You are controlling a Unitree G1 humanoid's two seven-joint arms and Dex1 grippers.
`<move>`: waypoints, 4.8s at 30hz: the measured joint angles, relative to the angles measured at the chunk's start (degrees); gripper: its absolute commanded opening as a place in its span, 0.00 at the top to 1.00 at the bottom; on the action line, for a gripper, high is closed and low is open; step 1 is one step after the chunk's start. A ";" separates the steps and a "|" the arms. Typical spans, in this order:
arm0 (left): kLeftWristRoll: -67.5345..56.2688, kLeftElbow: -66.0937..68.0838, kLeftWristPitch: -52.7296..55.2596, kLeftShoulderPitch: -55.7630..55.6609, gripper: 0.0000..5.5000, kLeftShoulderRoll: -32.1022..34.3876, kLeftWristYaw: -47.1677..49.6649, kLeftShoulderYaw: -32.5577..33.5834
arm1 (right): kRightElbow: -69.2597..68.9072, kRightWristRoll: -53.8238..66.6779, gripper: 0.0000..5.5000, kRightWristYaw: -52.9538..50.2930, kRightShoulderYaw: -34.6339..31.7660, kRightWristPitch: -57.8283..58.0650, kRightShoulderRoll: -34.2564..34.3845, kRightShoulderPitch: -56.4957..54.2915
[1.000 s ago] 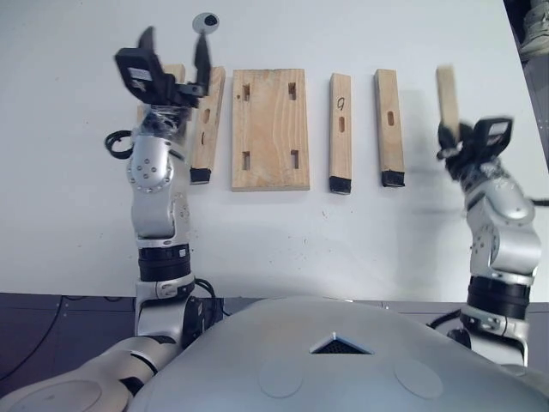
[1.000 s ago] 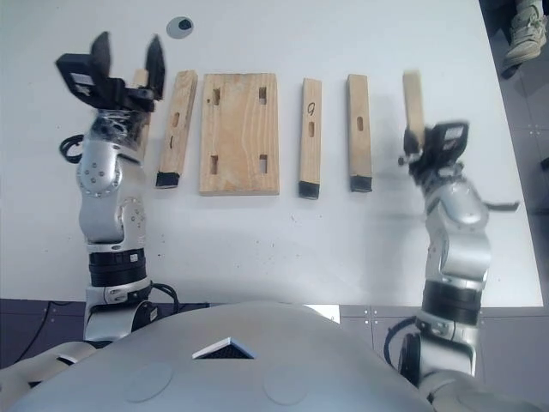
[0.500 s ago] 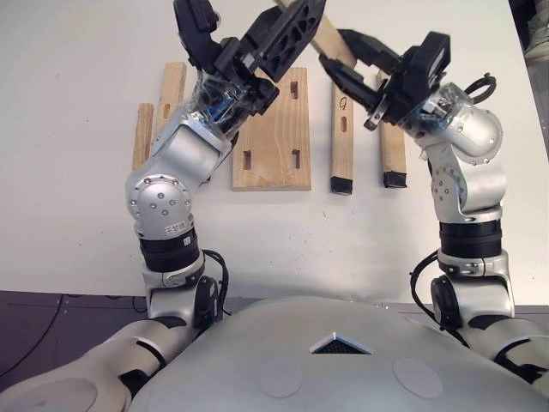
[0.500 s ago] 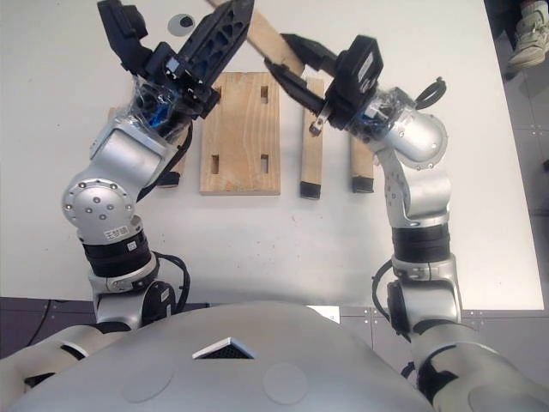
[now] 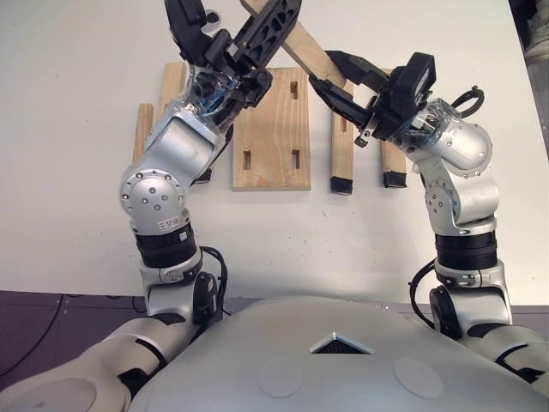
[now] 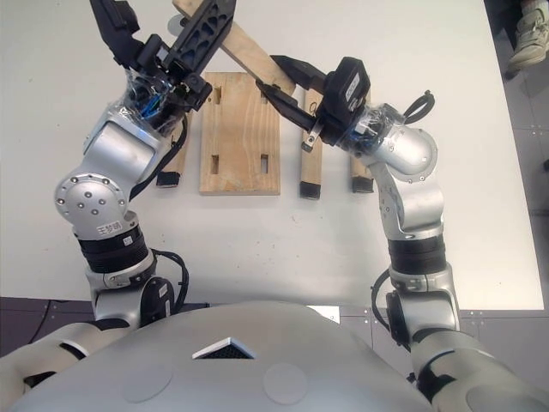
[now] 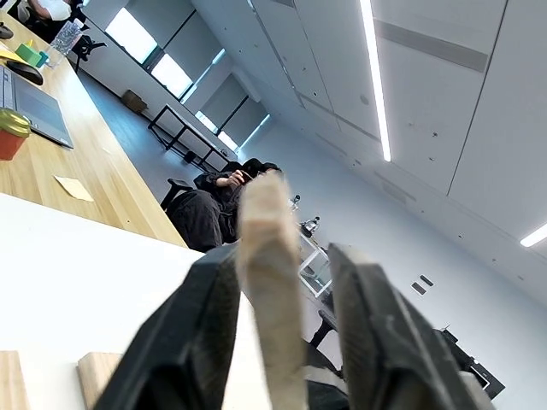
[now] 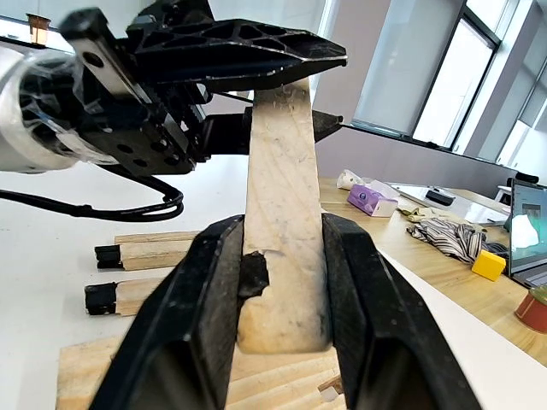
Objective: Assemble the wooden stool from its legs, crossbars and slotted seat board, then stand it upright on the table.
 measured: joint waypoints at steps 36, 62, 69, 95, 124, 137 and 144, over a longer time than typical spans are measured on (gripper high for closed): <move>39.07 25.05 -34.76 7.43 0.93 13.49 -9.28 10.54 | 13.03 -13.77 0.51 -13.04 1.67 -4.55 0.16 -0.87; 48.22 38.77 -42.98 5.46 0.93 17.57 -14.28 5.81 | 13.24 -13.94 0.51 -12.94 2.74 -4.55 0.10 -0.87; 48.31 47.08 -50.31 2.99 0.93 18.05 -15.99 4.71 | 13.37 -13.94 0.51 -12.95 2.83 -4.54 0.11 -0.84; 49.81 21.97 -15.03 17.34 0.30 24.20 -14.83 2.22 | 11.83 -15.87 0.51 -14.01 3.84 -4.48 0.00 1.50; 17.06 9.94 9.28 5.69 0.64 20.99 -25.89 7.17 | 11.46 19.34 0.51 -7.54 -7.36 26.79 4.74 -7.54; -4.73 9.18 24.07 1.14 0.64 15.59 -25.96 5.47 | 15.25 45.63 0.41 -4.89 -14.40 54.99 5.47 -14.80; -6.73 7.66 24.85 2.18 0.64 15.88 -26.58 3.72 | 17.72 50.32 0.49 -4.76 -17.31 59.55 7.11 -15.97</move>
